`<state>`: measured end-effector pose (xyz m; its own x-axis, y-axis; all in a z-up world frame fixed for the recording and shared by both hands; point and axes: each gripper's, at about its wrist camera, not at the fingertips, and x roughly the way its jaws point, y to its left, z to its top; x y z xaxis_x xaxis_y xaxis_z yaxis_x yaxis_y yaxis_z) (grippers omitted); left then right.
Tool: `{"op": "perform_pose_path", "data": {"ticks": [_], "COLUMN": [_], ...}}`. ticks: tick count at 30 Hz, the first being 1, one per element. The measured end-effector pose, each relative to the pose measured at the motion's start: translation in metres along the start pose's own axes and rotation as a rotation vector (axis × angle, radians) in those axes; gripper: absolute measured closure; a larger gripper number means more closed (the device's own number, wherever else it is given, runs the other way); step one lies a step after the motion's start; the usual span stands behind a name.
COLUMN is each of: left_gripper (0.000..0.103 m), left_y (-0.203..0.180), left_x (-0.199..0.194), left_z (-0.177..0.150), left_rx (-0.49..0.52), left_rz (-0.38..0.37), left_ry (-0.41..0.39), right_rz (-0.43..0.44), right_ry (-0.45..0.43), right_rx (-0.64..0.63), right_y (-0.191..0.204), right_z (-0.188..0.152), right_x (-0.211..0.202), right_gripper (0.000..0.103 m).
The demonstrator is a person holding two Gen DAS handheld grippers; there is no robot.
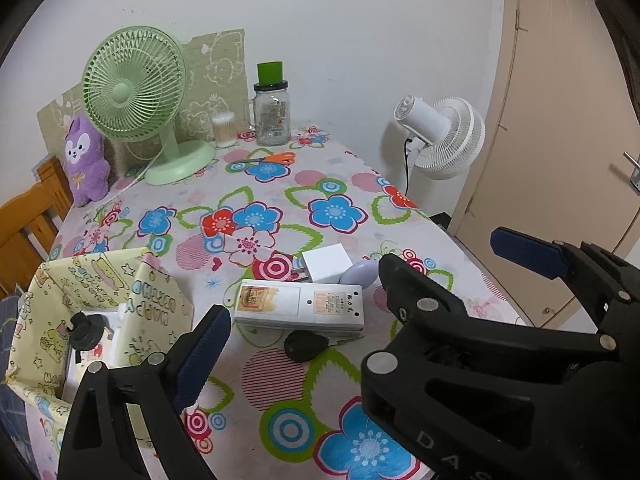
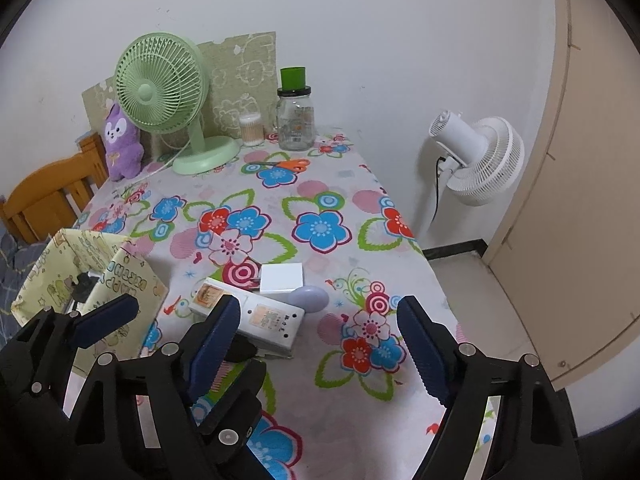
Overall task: Organize rigid objects
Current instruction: 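Move the right tool onto the white power strip while the left tool nears the black key fob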
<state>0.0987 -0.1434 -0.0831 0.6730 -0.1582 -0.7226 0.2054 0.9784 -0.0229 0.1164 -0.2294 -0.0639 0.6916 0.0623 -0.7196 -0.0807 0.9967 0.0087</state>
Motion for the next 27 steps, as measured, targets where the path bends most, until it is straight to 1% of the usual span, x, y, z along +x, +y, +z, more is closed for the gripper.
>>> {"op": "perform_pose_path", "data": {"ticks": [4,9,15,18,22,27], "left_gripper": [0.007,0.008,0.015,0.022,0.028,0.03], "left_y": [0.0,-0.002,-0.002,0.0,0.001,0.004], "left_x": [0.008,0.02,0.035,0.044,0.058,0.075], "left_z": [-0.001,-0.003,-0.006,-0.009,-0.012,-0.018], "left_rx": [-0.007,0.008,0.024,0.021,0.017,0.001], "left_rz": [0.018,0.027,0.031,0.033,0.034,0.034], "left_ry": [0.008,0.029,0.052,0.063,0.091,0.124], "right_rz": [0.019,0.057,0.075,0.088,0.103,0.106], "right_ry": [0.001,0.021,0.045,0.06,0.088,0.118], "right_rx": [-0.032,-0.09,-0.125,-0.128,-0.136,-0.154], "right_y": [-0.001,0.0,0.0,-0.001,-0.001,-0.001], "right_z": [0.0,0.001,-0.001,-0.003,-0.006,-0.012], "right_x": [0.007,0.022,0.041,0.05,0.065,0.081], "right_gripper": [0.02,0.02,0.02,0.02,0.02,0.02]}}
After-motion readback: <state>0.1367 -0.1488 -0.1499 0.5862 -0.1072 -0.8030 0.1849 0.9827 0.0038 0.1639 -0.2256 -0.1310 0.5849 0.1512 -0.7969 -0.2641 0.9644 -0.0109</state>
